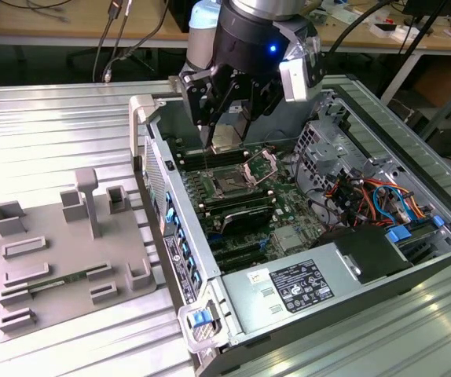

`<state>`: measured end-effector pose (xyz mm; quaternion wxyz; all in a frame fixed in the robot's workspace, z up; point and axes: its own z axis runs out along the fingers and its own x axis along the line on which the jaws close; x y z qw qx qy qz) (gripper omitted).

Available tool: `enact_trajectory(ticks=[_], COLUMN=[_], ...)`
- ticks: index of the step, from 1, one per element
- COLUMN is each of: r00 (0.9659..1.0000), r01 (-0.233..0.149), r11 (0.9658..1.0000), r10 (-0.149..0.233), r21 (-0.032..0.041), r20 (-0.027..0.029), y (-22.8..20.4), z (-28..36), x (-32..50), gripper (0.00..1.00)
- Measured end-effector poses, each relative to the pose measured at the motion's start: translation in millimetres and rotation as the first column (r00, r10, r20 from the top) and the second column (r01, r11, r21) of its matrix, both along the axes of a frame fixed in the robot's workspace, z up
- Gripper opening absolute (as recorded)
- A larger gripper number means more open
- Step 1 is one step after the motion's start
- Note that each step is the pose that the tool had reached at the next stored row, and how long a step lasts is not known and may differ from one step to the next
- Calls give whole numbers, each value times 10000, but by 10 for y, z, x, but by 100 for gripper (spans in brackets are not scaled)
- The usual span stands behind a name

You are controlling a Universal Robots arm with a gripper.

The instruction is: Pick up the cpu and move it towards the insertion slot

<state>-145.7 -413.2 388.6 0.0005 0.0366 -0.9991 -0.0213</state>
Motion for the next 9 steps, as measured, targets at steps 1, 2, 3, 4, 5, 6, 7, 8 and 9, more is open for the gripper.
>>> enact_trajectory(ticks=[1, 2, 3, 4, 5, 6, 7, 8, 9], r00=[10000, 10000, 10000, 10000, 10000, 10000, 10000, 10000, 10000], r01=[0, 0, 0, 0, 0, 0, 0, 1, 0], r11=[10000, 10000, 10000, 10000, 10000, 10000, 10000, 10000, 10000], r10=[0, 0, 0, 0, 0, 0, 0, -1, 0], r21=[0, -1, 0, 0, -1, -1, 0, -1, 0], r20=[0, -1, 0, 0, 0, 0, 0, -1, 0], y=[0, 0, 0, 0, 0, 0, 0, 0, 0], z=[-3, -4, -6, -7, -8, -9, -12, -13, -15], x=[12, 22, 29, 36, 43, 49, 58, 68, 79], gripper=[55, 55, 55, 55, 55, 55, 55, 55, 55])
